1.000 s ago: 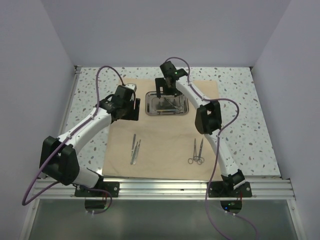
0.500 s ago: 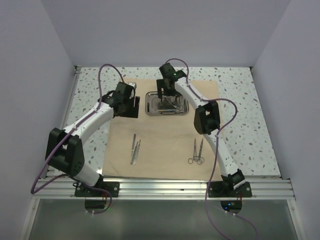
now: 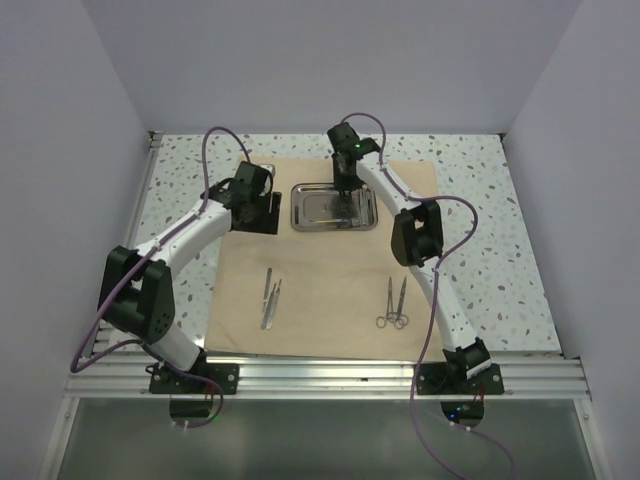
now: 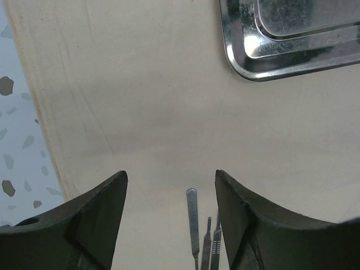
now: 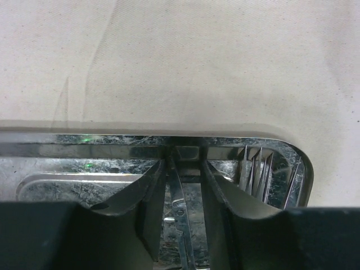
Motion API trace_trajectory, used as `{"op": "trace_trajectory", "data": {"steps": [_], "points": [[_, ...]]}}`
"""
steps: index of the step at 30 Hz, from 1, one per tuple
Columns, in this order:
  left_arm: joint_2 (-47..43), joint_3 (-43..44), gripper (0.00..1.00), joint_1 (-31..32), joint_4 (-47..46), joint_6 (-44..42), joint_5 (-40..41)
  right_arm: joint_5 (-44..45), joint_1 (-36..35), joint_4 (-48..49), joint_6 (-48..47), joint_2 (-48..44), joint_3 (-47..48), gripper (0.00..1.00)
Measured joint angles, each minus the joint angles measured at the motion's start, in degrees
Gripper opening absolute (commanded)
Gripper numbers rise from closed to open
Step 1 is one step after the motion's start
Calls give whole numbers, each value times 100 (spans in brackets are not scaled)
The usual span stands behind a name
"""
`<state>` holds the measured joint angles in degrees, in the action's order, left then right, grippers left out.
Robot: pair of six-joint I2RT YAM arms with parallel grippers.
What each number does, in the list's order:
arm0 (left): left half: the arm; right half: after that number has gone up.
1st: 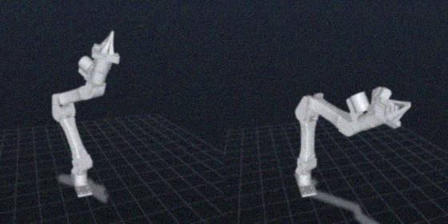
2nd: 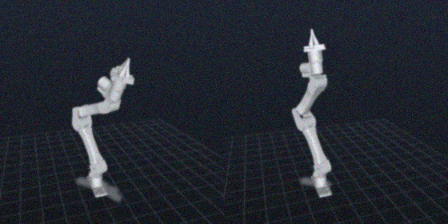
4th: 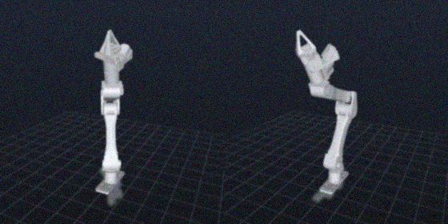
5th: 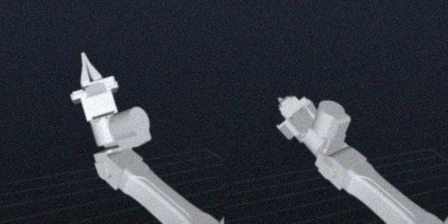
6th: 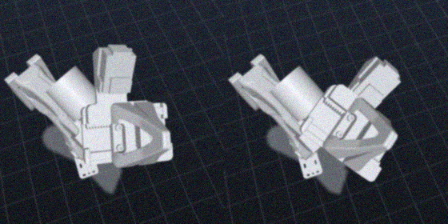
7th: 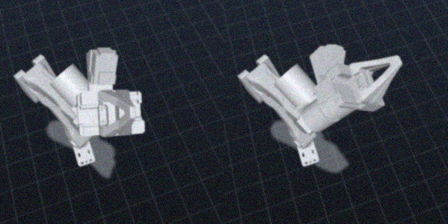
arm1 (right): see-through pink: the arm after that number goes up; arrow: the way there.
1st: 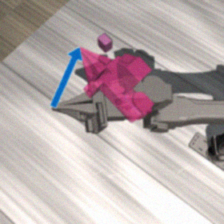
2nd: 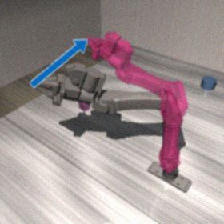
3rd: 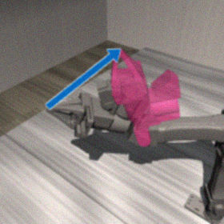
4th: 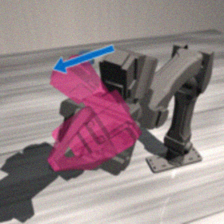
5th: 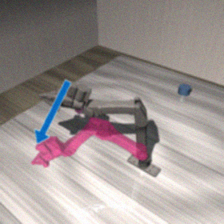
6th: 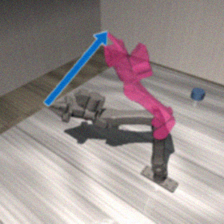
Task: Open and lay out the surgical kit
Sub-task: Pick up the medical item from the container.
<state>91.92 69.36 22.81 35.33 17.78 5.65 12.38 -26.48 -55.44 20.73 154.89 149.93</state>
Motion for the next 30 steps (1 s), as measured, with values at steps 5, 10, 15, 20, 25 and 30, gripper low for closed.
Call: {"op": "trace_trajectory", "data": {"steps": [5,10,15,20,25,30], "points": [[15,83,67,-4,17,0,4,0,22,0,2,37,50,19],[61,168,67,-28,39,-2,9,-59,63,-2,9,55,83,0],[122,232,66,-28,48,0,9,-164,85,0,33,74,125,0],[125,260,66,-28,66,0,9,-286,131,7,85,57,125,0],[125,275,66,-28,63,0,7,-435,184,7,179,-42,35,0],[109,275,66,-28,39,-7,7,-487,214,-85,291,-529,-374,0]]}}
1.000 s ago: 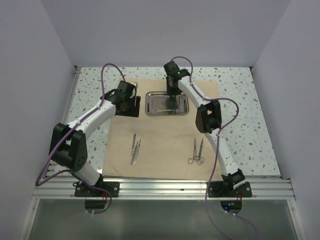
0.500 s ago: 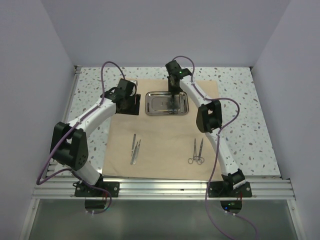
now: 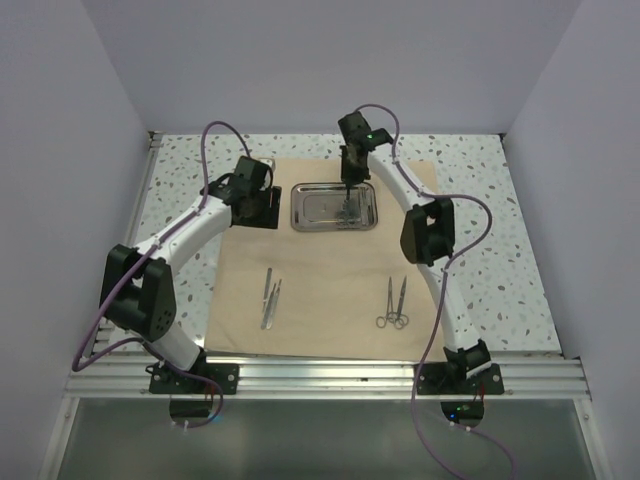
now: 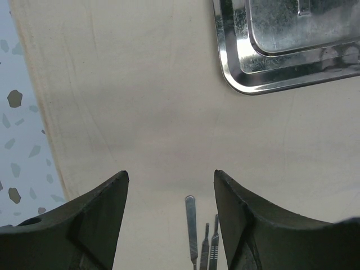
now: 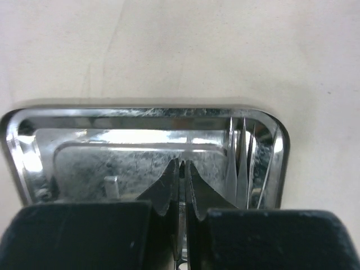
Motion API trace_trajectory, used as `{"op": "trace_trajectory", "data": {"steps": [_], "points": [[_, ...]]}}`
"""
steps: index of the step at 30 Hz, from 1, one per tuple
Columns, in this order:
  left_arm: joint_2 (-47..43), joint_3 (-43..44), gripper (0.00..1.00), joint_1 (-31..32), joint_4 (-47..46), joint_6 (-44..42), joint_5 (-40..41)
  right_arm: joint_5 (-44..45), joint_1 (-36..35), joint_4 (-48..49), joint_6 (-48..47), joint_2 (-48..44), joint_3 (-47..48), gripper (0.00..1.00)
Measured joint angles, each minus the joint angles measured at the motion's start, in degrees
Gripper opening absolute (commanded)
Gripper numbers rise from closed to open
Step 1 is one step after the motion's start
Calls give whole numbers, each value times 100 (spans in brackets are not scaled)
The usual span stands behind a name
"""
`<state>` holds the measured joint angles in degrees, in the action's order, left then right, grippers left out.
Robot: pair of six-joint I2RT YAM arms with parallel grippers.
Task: Open and lay out the surgical kit
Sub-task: Pick up the medical item from the container, then place the medical item in the surgical kit.
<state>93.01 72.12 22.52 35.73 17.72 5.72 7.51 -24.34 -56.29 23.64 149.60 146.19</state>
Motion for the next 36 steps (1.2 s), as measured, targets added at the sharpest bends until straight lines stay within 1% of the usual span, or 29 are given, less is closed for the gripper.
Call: {"op": "trace_trajectory", "data": {"steps": [7,10,11,13,16,19,20,24,26,28,29,30,31,32,34,36], "points": [[-179,-74,66,0,-92,-76,0,0,4,-28,101,-1287,-584,0],[-212,-76,66,0,-131,-83,-4,35,4,-7,120,-1941,-1071,0],[-212,-76,66,0,-160,-81,-9,46,4,15,125,-2197,-1377,0],[-212,-76,67,-2,-205,-81,-22,48,2,114,140,-2865,-2332,0],[-186,-42,67,-2,-227,-79,-63,52,-4,363,179,-3853,-4022,0],[15,243,68,-2,-229,-74,-111,52,-17,595,258,-4837,-5831,0],[120,385,68,-2,-251,-72,-127,59,-31,590,282,-4970,-6074,0],[669,1064,66,-2,-330,-9,-247,68,-57,964,468,-5781,-7554,0],[872,1281,65,0,-372,33,-306,68,-74,1067,555,-6008,-8017,0],[1012,1412,65,-2,-376,70,-363,68,-79,1117,627,-6061,-8242,0],[1067,1460,65,-2,-374,79,-387,68,-79,1137,654,-6059,-8299,27],[1110,1493,65,-2,-372,81,-407,70,-79,1134,688,-6059,-8323,45],[1137,1504,64,-2,-374,83,-417,87,-79,1113,739,-6059,-8327,60],[1145,1504,64,-2,-354,92,-426,114,-79,1108,793,-6059,-8321,80],[1145,1504,64,-2,-352,118,-433,227,-79,1062,800,-6059,-8273,85],[1141,1475,64,-2,-391,122,-448,308,-79,942,780,-6028,-8050,86]]}}
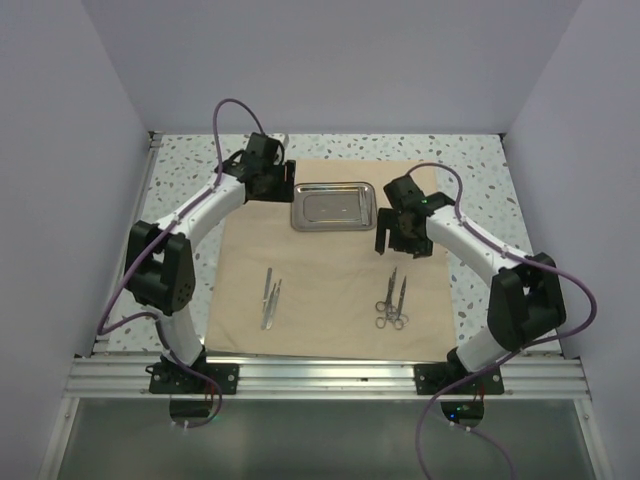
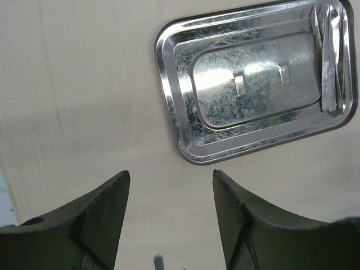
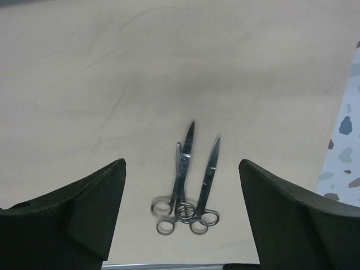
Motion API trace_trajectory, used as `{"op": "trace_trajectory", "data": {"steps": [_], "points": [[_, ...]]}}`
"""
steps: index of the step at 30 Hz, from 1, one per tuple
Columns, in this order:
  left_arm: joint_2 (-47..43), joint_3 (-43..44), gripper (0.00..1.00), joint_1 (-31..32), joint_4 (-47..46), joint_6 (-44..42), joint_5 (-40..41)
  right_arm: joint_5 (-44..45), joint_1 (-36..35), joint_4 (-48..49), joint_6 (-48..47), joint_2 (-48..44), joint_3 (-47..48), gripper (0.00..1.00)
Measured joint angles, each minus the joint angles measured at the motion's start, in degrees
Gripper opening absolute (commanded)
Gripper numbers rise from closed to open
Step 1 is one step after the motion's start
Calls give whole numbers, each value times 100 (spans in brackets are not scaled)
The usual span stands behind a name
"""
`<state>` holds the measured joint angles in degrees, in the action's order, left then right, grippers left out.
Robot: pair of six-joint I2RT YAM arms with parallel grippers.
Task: Open and lay out the surgical kit
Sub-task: Place the medical item in the surgical kit, then pick up the medical item from the container.
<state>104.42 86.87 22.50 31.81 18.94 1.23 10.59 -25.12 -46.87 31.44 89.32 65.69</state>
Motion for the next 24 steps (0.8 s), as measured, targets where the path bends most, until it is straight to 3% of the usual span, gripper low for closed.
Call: {"op": "trace_trajectory", "data": {"steps": [5,10,14,19,24], "points": [[-114,-372,64,0,-68,0,-20,197,2,-234,-164,752,1718,81],[-433,-765,64,0,-46,-4,-37,280,2,-186,-348,2247,3886,52],[-752,-973,64,0,-44,-7,-37,374,7,-361,-337,3462,5174,44],[-1049,-1207,64,0,-44,-7,-33,494,22,-798,-284,4424,5917,41],[-1167,-1425,64,0,-59,-4,-9,544,44,-1156,-232,4662,5989,36]]}}
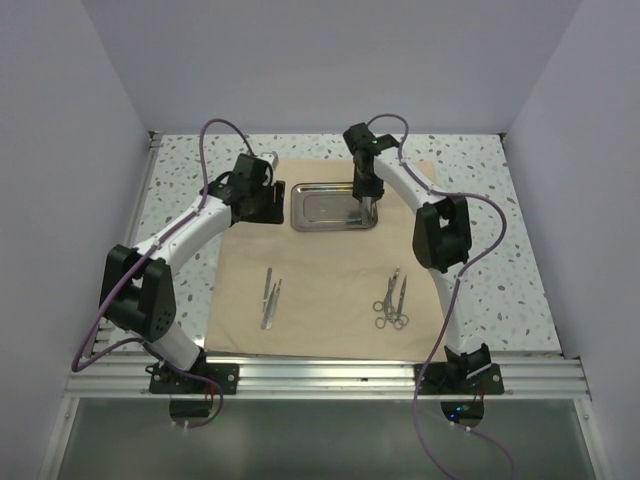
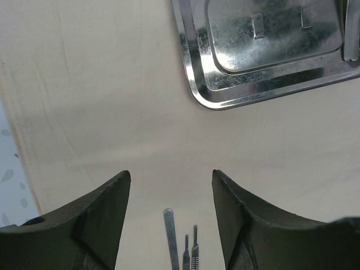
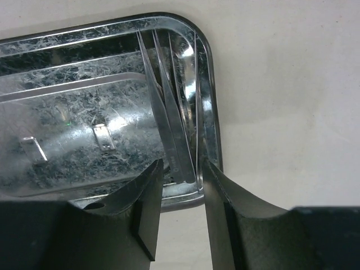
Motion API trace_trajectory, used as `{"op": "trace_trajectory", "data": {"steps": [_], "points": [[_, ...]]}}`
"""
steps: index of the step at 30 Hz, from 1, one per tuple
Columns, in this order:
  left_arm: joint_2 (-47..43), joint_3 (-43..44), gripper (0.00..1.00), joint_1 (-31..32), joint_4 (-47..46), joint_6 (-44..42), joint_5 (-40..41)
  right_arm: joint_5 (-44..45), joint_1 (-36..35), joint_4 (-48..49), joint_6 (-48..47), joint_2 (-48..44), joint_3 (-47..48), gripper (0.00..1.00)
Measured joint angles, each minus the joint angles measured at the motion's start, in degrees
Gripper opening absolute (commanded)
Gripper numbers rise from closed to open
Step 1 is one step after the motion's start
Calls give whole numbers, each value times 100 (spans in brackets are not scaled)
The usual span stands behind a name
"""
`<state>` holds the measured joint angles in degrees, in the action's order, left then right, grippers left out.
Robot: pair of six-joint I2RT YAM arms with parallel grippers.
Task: Open and lay out the surgical kit
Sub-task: Pick up the medical item from the container.
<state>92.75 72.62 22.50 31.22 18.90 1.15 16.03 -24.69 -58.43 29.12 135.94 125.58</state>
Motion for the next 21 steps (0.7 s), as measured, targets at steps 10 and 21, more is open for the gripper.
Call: {"op": "trace_trajectory", "data": {"steps": [10,21], "points": [[4,-76,64,0,-28,0,4,98,13,-37,44,-22,-555,26],[61,-76,64,0,-26,-2,11,55,37,-4,48,-20,-595,26]]}}
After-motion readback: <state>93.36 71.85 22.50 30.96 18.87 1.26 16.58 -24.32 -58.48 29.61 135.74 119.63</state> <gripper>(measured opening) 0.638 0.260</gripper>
